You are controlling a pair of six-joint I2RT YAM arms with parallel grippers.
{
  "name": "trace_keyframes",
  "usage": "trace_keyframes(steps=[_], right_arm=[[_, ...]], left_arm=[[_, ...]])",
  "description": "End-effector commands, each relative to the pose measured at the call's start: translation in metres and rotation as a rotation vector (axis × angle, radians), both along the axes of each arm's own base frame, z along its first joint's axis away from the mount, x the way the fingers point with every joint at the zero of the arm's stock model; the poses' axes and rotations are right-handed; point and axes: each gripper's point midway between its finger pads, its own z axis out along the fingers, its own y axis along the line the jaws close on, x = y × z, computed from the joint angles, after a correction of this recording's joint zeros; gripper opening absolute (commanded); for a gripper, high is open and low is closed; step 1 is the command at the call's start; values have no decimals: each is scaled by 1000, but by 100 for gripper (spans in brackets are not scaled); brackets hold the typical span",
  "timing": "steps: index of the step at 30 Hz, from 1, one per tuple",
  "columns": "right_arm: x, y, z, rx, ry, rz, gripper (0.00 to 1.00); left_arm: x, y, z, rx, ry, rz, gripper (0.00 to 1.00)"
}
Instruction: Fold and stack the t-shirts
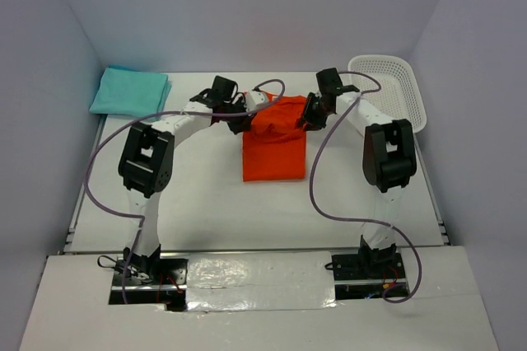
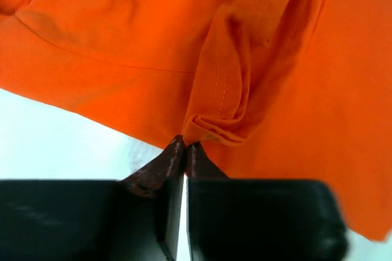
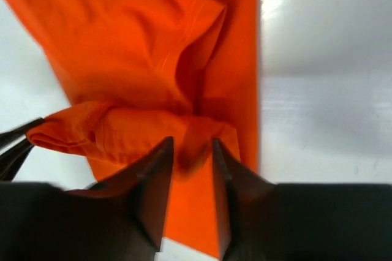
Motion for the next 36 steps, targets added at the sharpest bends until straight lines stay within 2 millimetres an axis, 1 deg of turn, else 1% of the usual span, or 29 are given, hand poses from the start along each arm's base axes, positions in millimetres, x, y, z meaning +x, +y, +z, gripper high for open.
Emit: trace_keyframes(steps=[1, 2, 3, 4, 5, 6, 8, 9, 11, 12, 13, 14, 15, 16, 17, 18, 19, 20, 21, 22, 23, 24, 26, 27, 29, 31, 32, 34, 36], right_arm=[[24, -18, 0, -43, -30, -42, 42], [29, -19, 0, -37, -34, -48, 49], [35, -24, 5, -36, -51, -54, 50], [38, -26, 10, -43, -64, -49, 51], [45, -33, 23, -82, -93, -63, 52], [48, -37, 33, -106, -114, -61, 52], [45, -42, 46, -154, -152, -33, 52], [41, -42, 69, -167, -207, -26, 50], [19, -24, 64, -192, -229, 50, 45], [8, -19, 78, -198, -265, 64, 43], [-1, -9, 77, -192, -270, 98, 40], [-19, 8, 62, -182, -243, 147, 31], [-27, 16, 64, -163, -250, 169, 27], [-37, 31, 57, -114, -237, 218, 23], [-44, 41, 53, -80, -208, 229, 19], [-49, 44, 47, -54, -174, 223, 19], [-64, 43, 35, -24, -103, 225, 22], [-70, 39, 35, -10, -88, 200, 34], [-76, 34, 32, 4, -71, 163, 43], [-82, 31, 32, 9, -81, 146, 50], [-93, 27, 29, 19, -94, 136, 61], [-101, 28, 25, 40, -81, 128, 65], [-116, 28, 10, 59, -41, 139, 69], [-122, 31, 4, 76, -24, 150, 69], [-134, 39, -14, 127, 17, 163, 66], [-142, 37, -31, 126, 52, 145, 63], [-144, 35, -36, 114, 59, 137, 63], [-146, 31, -49, 99, 80, 120, 62], [-146, 30, -55, 93, 96, 113, 60]], left_arm=[[44, 3, 8, -33, -58, 148, 22], [56, 13, -2, -21, -36, 237, 28], [71, 17, 11, -31, -55, 280, 29], [80, 23, 16, -38, -52, 316, 30], [86, 29, 11, -48, -22, 366, 35], [98, 41, 24, -65, -29, 404, 41], [105, 50, 34, -86, -26, 444, 46], [108, 57, 41, -97, -30, 458, 53], [107, 60, 57, -129, -48, 460, 55], [103, 62, 57, -135, -39, 457, 55], [100, 63, 59, -137, -42, 453, 55], [98, 65, 74, -148, -69, 447, 53], [89, 64, 70, -144, -55, 424, 52], [82, 64, 83, -136, -95, 369, 50], [72, 60, 85, -137, -93, 315, 45], [53, 52, 75, -129, -72, 243, 44], [34, 40, 91, -125, -148, 80, 45], [10, 22, 85, -89, -149, -20, 47], [-16, 17, 60, -26, -132, -109, 50], [-34, 14, 60, 27, -169, -188, 51], [-49, 10, 51, 104, -245, -346, 56], [-83, 6, 26, 144, -186, -453, 59], [-107, 0, 23, 117, -238, -637, 81], [-121, 4, 14, 119, -209, -694, 82], [-132, 1, 6, 112, -246, -800, 84], [-137, -2, 0, 120, -285, -863, 84], [-144, -5, -9, 137, -282, -884, 84], [-142, -12, -18, 168, -324, -904, 84], [-149, -16, -31, 198, -326, -931, 83]])
